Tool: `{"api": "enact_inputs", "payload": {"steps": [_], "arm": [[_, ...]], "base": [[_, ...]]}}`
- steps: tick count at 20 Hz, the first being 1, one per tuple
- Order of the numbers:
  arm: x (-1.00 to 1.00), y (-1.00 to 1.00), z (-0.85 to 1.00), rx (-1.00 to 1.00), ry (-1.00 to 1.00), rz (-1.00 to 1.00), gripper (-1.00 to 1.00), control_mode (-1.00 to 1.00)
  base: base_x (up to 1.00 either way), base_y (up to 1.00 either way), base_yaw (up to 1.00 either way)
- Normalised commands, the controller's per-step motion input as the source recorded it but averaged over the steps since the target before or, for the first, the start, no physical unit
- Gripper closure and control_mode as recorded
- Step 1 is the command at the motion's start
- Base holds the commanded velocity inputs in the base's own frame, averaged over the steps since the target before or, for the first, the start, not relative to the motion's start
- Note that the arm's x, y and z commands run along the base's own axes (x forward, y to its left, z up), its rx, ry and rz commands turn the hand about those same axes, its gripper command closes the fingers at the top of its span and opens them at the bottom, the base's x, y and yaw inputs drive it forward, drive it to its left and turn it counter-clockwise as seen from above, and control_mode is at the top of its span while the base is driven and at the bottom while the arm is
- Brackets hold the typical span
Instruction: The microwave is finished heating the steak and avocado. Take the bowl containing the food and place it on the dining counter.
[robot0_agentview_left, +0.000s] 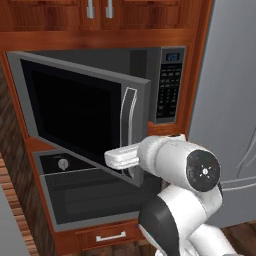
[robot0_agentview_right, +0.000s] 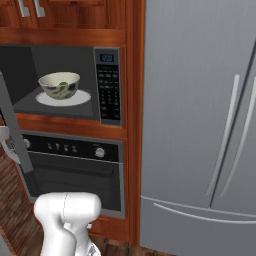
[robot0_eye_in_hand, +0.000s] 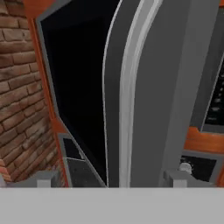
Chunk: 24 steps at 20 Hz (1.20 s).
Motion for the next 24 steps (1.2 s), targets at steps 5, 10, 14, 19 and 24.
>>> {"api": "enact_inputs", "payload": {"steps": [5, 10, 14, 19, 24], "arm": [[-1.0, 0.0, 0.0, 0.0, 0.0, 0.26, -1.0, -1.0], [-0.75, -0.47, 0.0, 0.05, 0.02, 0.25, -1.0, -1.0], [0.03, -0.94, 0.09, 0.18, 0.11, 0.18, -1.0, -1.0], [0.43, -1.0, 0.06, 0.29, 0.16, 0.16, -1.0, -1.0], [0.56, -0.96, -0.02, 0.31, 0.15, 0.13, -1.0, -1.0]], "base": [[0.0, 0.0, 0.0], [0.0, 0.0, 0.0], [0.0, 0.0, 0.0], [0.0, 0.0, 0.0], [0.0, 0.0, 0.0]]}}
